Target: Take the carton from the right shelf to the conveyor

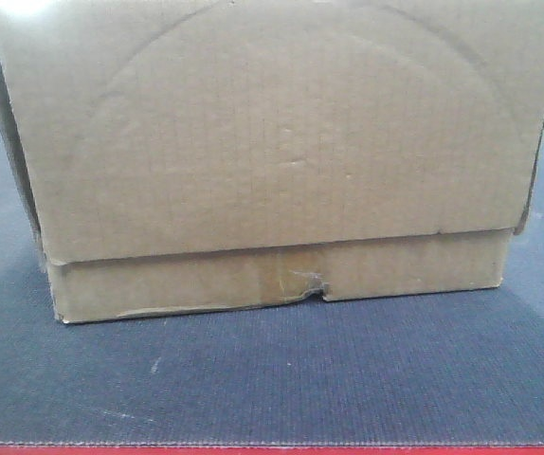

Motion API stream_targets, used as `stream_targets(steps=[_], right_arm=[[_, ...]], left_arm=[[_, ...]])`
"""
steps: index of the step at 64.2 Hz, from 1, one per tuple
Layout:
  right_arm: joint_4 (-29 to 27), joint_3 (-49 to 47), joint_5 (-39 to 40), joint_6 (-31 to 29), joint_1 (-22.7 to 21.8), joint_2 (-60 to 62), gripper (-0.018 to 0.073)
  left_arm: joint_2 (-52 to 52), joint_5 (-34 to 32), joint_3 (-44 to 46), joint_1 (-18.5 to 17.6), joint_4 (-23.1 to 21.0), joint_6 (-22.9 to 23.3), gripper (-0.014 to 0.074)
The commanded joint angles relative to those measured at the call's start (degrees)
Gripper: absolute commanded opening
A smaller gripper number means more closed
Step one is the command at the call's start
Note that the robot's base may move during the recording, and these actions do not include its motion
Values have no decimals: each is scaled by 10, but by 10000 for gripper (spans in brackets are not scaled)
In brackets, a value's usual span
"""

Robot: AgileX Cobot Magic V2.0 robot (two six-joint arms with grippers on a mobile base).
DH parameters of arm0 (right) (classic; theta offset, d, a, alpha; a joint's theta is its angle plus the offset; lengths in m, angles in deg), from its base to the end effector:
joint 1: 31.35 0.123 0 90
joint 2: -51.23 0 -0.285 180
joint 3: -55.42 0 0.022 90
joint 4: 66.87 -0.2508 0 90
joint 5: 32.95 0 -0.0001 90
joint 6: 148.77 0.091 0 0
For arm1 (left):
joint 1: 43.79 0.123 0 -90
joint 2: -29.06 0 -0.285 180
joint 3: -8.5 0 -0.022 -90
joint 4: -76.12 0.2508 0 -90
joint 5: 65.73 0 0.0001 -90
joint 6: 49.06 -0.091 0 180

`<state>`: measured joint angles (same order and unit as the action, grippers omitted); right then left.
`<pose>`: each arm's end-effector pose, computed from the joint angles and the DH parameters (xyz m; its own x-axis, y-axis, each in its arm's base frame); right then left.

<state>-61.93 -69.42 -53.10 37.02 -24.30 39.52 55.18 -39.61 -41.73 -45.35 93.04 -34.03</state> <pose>0.0338 0.0015 0.3043 0.0509 0.0265 -0.9984 -0.0943 0.9953 0.0216 0.0713 0.0097 0.3110 -0.1994 0.0097 -0.9799 -0.0977 0.9948 0.0297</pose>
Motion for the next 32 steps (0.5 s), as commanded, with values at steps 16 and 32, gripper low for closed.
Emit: stream_targets(steps=[16, 32], right_arm=[[6, 2, 14, -2, -3, 3, -76], [6, 2, 14, -2, -3, 3, -76]], left_arm=[[-3, -11, -1, 2, -4, 0, -8], [-3, -11, -1, 2, -6, 0, -8]])
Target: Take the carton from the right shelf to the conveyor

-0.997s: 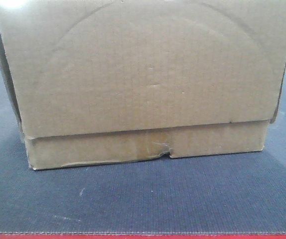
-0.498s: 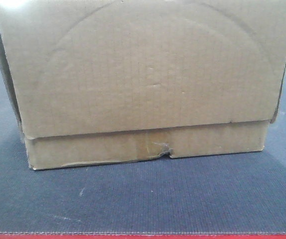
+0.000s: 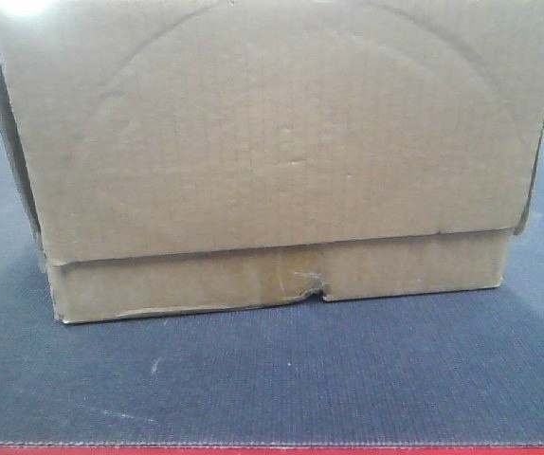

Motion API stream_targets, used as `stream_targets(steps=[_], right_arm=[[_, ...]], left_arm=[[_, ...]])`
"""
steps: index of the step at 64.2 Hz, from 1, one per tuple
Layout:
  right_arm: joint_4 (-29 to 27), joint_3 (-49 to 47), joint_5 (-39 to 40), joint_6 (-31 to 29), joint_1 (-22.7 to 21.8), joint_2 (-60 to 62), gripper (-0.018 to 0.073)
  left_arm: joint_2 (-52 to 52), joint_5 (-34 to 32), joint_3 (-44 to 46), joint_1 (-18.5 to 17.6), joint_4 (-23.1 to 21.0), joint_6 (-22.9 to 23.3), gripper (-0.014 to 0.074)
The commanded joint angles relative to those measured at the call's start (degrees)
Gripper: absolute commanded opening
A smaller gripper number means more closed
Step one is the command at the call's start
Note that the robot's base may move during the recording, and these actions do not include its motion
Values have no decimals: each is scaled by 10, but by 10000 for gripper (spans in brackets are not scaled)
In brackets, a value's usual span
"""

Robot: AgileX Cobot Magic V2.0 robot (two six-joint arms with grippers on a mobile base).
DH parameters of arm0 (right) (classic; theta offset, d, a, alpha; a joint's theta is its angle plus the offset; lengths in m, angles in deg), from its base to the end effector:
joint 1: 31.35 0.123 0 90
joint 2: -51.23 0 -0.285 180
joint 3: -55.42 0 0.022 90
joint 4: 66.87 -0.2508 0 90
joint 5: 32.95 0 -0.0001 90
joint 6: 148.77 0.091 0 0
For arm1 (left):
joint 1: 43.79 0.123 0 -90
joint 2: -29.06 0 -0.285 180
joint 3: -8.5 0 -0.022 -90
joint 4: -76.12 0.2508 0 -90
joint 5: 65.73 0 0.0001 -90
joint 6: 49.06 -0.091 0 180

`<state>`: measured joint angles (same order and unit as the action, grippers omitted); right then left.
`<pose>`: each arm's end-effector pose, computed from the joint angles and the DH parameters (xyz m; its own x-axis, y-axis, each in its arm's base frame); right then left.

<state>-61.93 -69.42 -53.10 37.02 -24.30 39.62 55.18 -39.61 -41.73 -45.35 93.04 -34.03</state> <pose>0.0335 0.0014 0.3044 0.0526 0.0267 -0.9983 -0.0944 0.9953 0.0217 0.0713 0.0097 0.3110 -0.1994 0.0097 -0.9799 -0.0977 0.9948 0.0297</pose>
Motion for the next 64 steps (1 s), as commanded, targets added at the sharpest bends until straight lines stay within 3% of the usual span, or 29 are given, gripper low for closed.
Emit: stream_targets(steps=[1, 12, 19, 24, 44, 47, 64], right_arm=[[6, 2, 14, -2, -3, 2, -76], [6, 2, 15, -2, -3, 2, -76], [6, 2, 15, -2, -3, 2, -76], [6, 2, 15, -2, -3, 2, -76], [6, 2, 15, -2, -3, 2, -76], [6, 2, 15, -2, -3, 2, -76], [6, 2, 15, -2, -3, 3, -76]], left_arm=[[-3, -11, -1, 2, -11, 0, -8], [-17, -12, -9, 17, -52, -1, -8], [-53, -56, -52, 42, -116, -103, -8], [-78, -96, -94, 56, -136, -130, -8], [-183, -254, -270, 69, -138, -134, -8], [-183, -213, -270, 69, -138, -134, -8], [-183, -216, -270, 69, -137, -134, -8]])
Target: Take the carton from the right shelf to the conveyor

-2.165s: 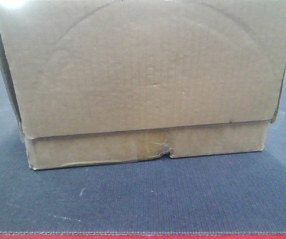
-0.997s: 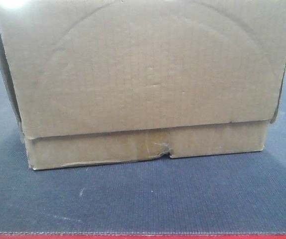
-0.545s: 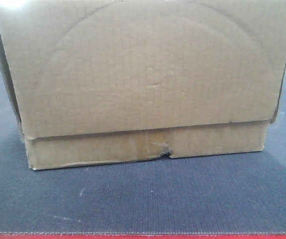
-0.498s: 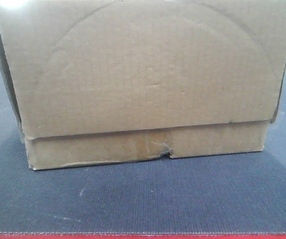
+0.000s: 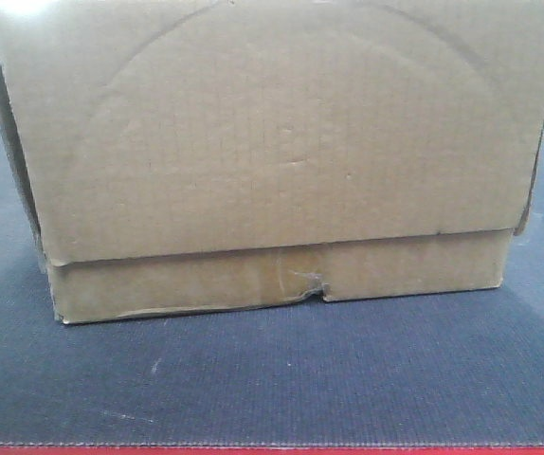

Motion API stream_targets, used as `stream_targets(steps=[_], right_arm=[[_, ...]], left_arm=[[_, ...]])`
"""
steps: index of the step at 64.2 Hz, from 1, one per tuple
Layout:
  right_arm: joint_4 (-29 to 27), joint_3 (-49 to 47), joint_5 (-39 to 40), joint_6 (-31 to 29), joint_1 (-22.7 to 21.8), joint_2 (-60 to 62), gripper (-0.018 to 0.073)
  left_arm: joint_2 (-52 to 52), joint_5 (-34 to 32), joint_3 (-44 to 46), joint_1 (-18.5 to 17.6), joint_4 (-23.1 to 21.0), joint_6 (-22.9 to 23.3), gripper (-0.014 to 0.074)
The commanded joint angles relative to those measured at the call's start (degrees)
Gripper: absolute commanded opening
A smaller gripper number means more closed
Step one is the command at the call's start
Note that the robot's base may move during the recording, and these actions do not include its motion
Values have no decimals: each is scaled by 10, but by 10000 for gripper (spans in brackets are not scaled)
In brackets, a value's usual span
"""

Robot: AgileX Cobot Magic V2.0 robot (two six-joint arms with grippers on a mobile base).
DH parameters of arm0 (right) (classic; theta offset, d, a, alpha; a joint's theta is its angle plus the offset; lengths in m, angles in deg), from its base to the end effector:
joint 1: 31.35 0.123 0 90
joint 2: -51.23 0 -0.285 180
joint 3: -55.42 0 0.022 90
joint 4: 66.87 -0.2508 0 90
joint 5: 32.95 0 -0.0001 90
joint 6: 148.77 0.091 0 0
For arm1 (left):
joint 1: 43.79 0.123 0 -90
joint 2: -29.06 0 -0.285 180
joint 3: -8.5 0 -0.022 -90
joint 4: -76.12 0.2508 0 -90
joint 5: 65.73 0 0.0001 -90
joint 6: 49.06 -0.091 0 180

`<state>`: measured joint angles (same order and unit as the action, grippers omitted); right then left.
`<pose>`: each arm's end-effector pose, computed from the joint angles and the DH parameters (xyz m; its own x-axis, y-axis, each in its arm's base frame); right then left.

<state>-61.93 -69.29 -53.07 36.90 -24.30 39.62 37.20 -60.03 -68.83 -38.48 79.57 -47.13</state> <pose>0.0338 0.0015 0.3037 0.0511 0.0244 -0.9984 -0.0943 0.9954 0.0195 0.0568 0.0058 0.2032 -0.0227 0.0242 -0.9994 -0.0979 0.9948 0.0263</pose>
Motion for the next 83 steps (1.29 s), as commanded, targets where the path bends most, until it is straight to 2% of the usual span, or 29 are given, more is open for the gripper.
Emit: stream_targets(steps=[1, 48, 54, 61, 64, 83], right_arm=[[6, 0, 15, -1, -3, 3, -76], [6, 3, 20, -1, -3, 6, -76], [-1, 8, 4, -25, -13, 5, -76], [-73, 35, 23, -90, -48, 5, -76], [-89, 55, 42, -94, -60, 5, -76], [-96, 206, 152, -94, -69, 38, -76]], left_arm=[[-3, -11, 1, 0, -3, -3, -8], [-3, -11, 1, 0, -3, -3, -8], [-3, -11, 1, 0, -3, -3, -8], [-3, -11, 1, 0, -3, -3, -8], [-3, -11, 1, 0, -3, -3, -8], [-3, -11, 1, 0, -3, -3, -8]])
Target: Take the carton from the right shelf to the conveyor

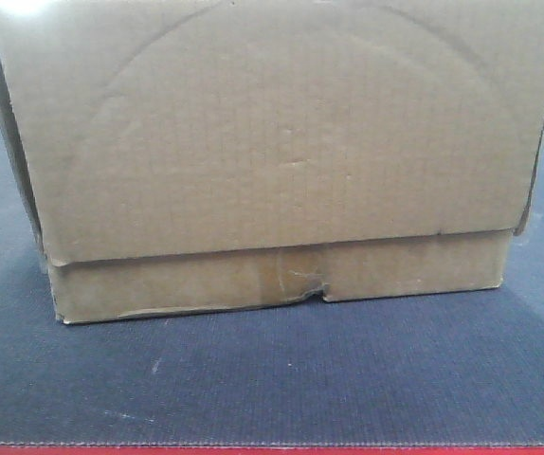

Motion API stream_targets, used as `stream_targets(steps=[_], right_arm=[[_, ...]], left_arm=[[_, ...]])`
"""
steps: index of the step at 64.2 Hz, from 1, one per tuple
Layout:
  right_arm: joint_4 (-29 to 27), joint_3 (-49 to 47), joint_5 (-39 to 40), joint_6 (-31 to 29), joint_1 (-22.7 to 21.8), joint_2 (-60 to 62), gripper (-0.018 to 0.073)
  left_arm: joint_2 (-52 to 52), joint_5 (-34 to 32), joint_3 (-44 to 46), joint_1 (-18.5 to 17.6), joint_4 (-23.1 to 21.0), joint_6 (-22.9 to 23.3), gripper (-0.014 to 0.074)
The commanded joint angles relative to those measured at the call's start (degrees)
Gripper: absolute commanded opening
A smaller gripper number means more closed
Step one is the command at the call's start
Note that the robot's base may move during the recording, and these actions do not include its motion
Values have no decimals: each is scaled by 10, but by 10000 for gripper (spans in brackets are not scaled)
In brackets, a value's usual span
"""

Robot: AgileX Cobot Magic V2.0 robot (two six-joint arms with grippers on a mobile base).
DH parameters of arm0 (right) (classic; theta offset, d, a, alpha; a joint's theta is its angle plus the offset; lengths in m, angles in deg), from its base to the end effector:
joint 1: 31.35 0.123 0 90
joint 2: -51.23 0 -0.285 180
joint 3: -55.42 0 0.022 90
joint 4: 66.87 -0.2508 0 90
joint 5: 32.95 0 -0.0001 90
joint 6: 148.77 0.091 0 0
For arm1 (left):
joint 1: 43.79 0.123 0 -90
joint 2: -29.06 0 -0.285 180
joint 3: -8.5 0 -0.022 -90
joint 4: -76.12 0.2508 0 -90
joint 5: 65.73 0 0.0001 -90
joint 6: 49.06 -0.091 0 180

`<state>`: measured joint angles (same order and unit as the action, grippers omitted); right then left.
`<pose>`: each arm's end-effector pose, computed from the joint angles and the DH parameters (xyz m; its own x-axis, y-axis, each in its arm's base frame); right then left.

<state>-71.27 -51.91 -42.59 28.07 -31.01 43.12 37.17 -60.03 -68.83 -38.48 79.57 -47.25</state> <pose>0.0529 0.0015 0.2244 -0.0072 0.0205 -0.9998 -0.0186 0.9996 0.0206 0.0568 0.0058 0.2032 -0.0224 0.0264 -0.9994 -0.0979 0.9948 0.0284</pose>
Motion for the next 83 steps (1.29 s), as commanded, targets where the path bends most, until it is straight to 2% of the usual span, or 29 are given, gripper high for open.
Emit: stream_targets(steps=[1, 5, 8, 83], right_arm=[[-3, 41, 57, -6, -2, 3, -76], [-3, 45, 93, -6, -2, 3, -76], [-3, 45, 75, -6, -2, 3, -76], [-3, 45, 79, -6, -2, 3, -76]], left_arm=[[-3, -11, 1, 0, -3, -2, -8], [-3, -11, 1, 0, -3, -2, -8], [-3, -11, 1, 0, -3, -2, -8], [-3, -11, 1, 0, -3, -2, -8]])
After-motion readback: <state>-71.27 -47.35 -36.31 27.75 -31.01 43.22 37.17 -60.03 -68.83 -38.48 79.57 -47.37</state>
